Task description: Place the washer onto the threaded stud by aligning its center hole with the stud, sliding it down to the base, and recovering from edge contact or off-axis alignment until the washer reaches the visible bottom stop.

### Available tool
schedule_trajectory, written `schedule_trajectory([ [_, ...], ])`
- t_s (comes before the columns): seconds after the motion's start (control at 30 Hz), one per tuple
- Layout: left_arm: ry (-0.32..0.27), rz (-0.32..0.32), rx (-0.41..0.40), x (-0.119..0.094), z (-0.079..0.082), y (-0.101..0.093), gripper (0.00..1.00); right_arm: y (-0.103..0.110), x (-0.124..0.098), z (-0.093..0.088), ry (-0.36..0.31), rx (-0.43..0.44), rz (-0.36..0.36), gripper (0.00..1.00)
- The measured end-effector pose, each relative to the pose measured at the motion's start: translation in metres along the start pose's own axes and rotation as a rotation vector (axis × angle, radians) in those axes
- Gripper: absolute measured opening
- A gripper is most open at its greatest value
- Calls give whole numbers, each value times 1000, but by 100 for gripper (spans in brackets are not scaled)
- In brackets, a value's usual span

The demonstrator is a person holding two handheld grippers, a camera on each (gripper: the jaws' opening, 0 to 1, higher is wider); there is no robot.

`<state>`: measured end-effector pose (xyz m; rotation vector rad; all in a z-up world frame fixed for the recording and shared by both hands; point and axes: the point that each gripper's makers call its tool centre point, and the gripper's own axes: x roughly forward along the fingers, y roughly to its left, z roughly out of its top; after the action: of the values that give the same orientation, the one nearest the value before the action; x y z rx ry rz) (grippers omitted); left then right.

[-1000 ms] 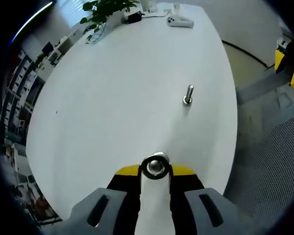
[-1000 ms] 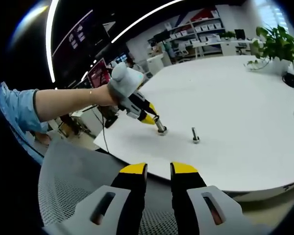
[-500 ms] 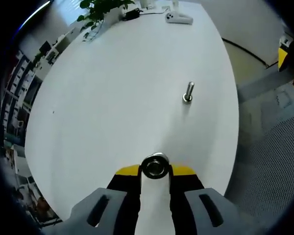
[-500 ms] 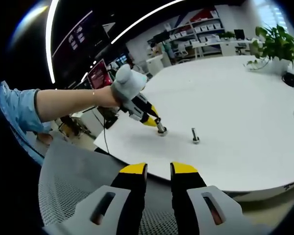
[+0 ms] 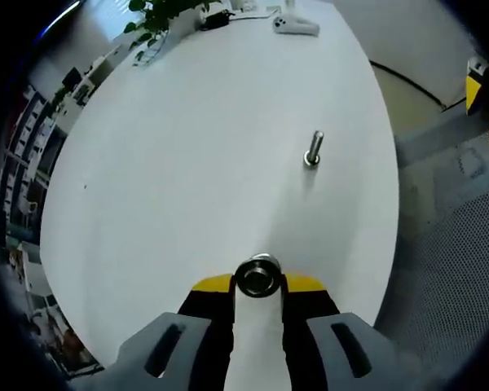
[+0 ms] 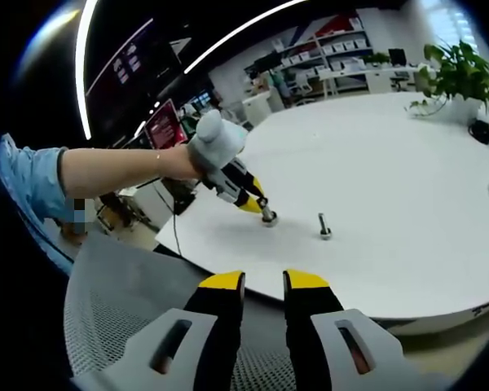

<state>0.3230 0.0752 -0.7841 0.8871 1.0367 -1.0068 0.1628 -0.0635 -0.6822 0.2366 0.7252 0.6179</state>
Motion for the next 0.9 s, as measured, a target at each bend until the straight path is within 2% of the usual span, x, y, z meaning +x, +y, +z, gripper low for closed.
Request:
schedule_trajectory([
  [0.9, -2, -10, -17, 0, -4, -5, 19, -1, 1, -1, 9, 3, -8, 22],
])
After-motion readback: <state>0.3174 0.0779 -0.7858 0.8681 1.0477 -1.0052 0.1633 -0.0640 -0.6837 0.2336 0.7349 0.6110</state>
